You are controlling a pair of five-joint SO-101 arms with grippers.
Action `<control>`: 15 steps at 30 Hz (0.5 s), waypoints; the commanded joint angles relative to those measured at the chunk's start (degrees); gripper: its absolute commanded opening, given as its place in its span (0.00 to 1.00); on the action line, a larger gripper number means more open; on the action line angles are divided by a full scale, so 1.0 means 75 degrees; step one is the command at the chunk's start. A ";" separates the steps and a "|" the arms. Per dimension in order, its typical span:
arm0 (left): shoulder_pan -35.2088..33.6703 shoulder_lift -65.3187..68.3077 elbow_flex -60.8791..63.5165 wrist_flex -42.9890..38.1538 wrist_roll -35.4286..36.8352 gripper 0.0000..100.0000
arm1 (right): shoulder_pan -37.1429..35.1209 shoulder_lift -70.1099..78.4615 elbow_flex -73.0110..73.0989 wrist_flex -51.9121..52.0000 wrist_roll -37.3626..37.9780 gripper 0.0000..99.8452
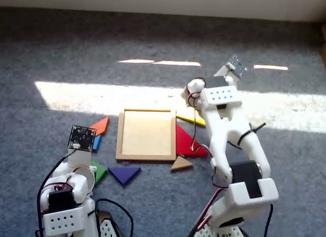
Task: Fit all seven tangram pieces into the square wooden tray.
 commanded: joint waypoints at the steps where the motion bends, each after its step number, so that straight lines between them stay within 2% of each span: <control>1: -0.0088 -0.0170 0.0158 0.0047 0.0047 0.01 | -0.0088 0.0182 -0.0674 -0.0088 -0.0293 0.30; 11: -0.0088 -0.0170 0.0158 0.0047 0.0047 0.01 | -0.0287 0.1389 -0.1354 -0.0147 -0.1266 0.30; 15: -0.0088 -0.0170 0.0158 0.0047 0.0047 0.01 | -0.0252 0.1694 -0.1682 -0.0147 -0.1278 0.30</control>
